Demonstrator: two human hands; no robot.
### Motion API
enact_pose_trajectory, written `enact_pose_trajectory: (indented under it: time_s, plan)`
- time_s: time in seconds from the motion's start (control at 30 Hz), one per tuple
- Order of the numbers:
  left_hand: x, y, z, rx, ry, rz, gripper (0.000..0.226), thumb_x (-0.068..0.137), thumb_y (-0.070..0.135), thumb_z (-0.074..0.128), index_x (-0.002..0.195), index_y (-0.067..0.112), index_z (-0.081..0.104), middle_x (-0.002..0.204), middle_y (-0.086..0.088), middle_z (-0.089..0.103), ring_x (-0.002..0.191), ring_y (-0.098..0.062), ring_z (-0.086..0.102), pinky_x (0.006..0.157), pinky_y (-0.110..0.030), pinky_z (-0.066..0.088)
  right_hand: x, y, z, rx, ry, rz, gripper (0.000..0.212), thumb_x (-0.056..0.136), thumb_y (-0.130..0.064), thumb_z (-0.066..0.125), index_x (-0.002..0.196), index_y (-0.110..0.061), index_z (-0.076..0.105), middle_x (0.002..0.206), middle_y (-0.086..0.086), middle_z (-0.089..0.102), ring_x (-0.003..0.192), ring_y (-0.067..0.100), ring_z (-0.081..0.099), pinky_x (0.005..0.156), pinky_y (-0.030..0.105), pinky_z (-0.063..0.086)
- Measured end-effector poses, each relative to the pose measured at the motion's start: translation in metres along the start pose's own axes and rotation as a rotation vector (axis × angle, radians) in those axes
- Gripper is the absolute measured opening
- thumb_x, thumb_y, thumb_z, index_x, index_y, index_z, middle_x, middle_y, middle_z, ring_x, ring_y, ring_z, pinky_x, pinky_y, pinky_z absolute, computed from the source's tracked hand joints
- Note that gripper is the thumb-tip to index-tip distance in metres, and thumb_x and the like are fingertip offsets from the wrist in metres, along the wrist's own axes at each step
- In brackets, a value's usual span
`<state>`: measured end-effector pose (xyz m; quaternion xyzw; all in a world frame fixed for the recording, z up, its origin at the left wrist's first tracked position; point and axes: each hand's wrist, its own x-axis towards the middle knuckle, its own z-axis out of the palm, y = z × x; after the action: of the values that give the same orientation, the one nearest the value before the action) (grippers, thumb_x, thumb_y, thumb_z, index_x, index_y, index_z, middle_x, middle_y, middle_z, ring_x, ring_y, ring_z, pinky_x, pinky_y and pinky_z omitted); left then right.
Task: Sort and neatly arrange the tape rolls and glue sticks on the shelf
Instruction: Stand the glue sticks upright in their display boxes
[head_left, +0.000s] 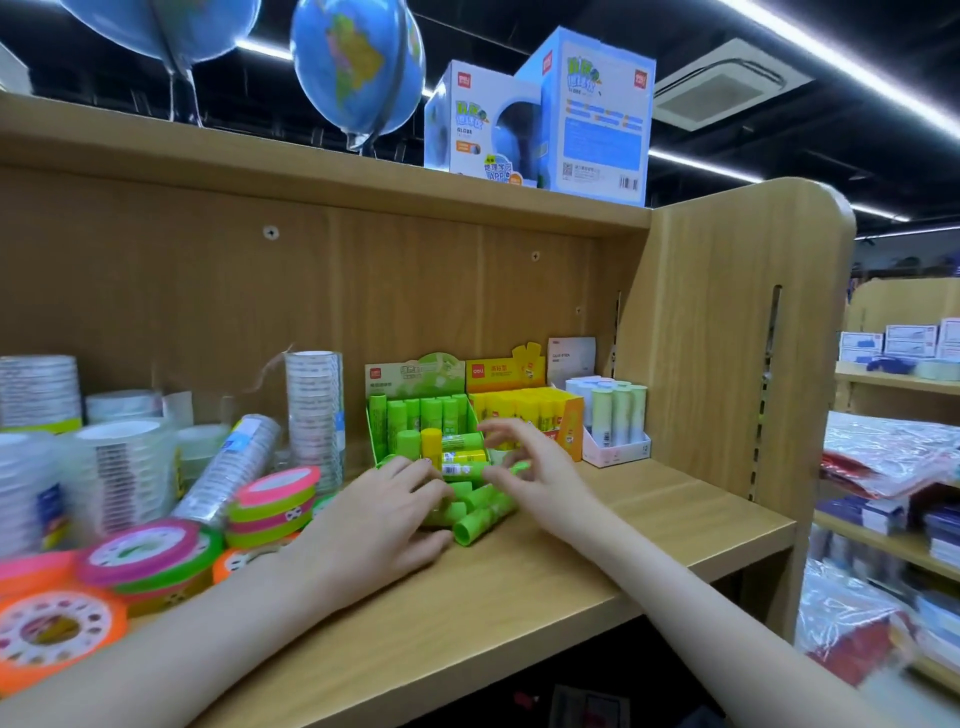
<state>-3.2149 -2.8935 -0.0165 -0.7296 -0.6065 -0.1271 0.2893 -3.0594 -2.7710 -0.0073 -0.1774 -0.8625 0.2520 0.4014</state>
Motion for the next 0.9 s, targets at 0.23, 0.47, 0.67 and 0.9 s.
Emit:
enact_pose_trajectory:
  time_s: [0.23, 0.47, 0.67, 0.9]
  plan:
    - [0.001, -0.005, 0.008, -0.014, 0.028, 0.010, 0.038, 0.077, 0.051, 0.039, 0.089, 0.026, 0.065, 0.083, 0.011, 0.062, 0.078, -0.009, 0.062, 0.061, -0.019, 0.052, 0.038, -0.003, 0.025, 0.071, -0.122, -0.017, 0.038, 0.083, -0.009, 0.068, 0.118, -0.015, 0.055, 0.111, 0.004, 0.067, 0.098, 0.003, 0.059, 0.072, 0.008, 0.040]
    - [0.001, -0.006, 0.010, -0.024, 0.063, -0.051, 0.037, 0.077, 0.045, 0.039, 0.090, 0.024, 0.066, 0.091, 0.006, 0.062, 0.085, -0.017, 0.060, 0.065, -0.033, 0.053, 0.051, 0.007, 0.004, 0.358, 0.375, -0.007, 0.033, 0.088, -0.004, 0.058, 0.106, -0.029, 0.047, 0.088, -0.001, 0.061, 0.086, 0.014, 0.058, 0.079, 0.033, 0.051]
    - [0.000, -0.004, 0.006, -0.028, 0.060, -0.102, 0.039, 0.076, 0.044, 0.034, 0.089, 0.025, 0.066, 0.111, 0.003, 0.061, 0.106, -0.023, 0.056, 0.080, -0.042, 0.052, 0.063, 0.031, 0.005, -0.431, 0.391, -0.004, 0.030, 0.089, -0.010, 0.056, 0.118, -0.016, 0.052, 0.095, 0.005, 0.058, 0.100, 0.027, 0.048, 0.083, 0.034, 0.036]
    - [0.000, 0.003, -0.002, -0.250, -0.095, -0.087, 0.068, 0.077, 0.062, 0.007, 0.136, 0.042, 0.034, 0.145, 0.018, 0.027, 0.134, -0.003, 0.013, 0.110, -0.031, 0.016, 0.060, 0.034, 0.004, -0.717, 0.351, 0.067, 0.030, 0.091, -0.023, 0.054, 0.120, -0.018, 0.050, 0.108, 0.004, 0.061, 0.110, 0.026, 0.039, 0.090, 0.038, 0.028]
